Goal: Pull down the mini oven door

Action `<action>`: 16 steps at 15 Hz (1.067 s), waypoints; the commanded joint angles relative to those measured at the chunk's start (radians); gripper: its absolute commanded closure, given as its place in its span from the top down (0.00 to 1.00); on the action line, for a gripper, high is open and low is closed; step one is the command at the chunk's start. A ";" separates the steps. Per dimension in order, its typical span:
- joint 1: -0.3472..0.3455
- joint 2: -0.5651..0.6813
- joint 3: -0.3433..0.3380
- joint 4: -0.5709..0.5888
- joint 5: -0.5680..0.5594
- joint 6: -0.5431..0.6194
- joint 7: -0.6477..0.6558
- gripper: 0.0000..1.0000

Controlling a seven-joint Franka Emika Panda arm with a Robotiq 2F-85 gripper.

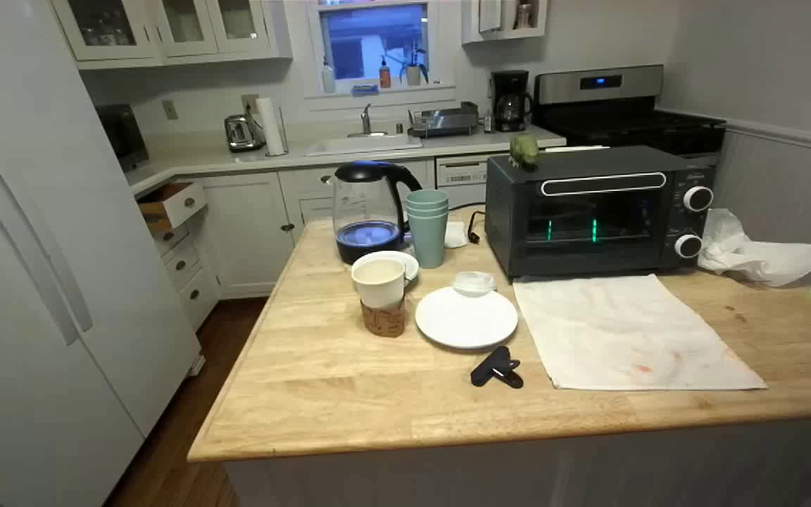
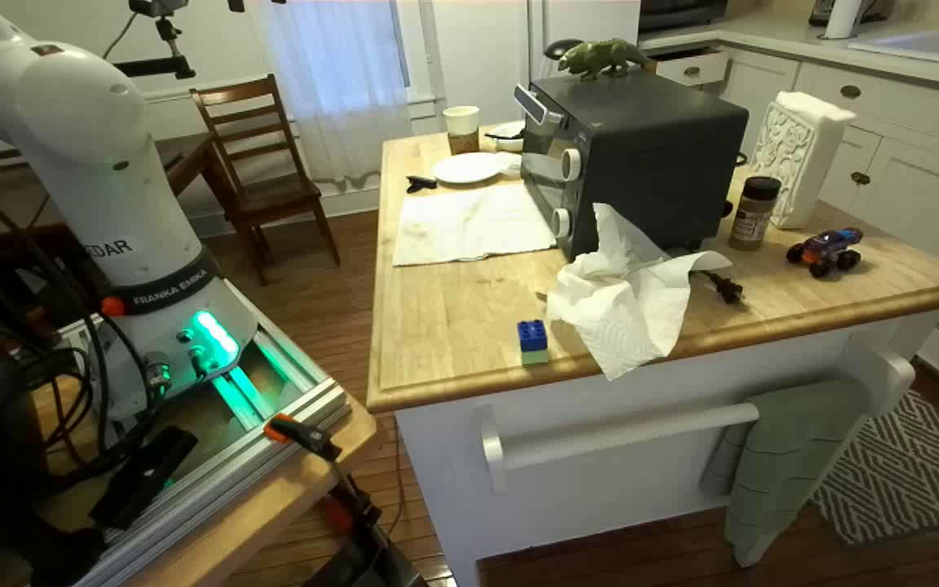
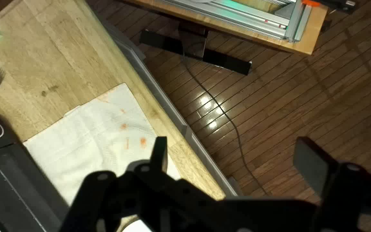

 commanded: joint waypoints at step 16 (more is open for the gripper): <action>-0.008 0.001 -0.071 -0.035 -0.145 0.091 -0.173 1.00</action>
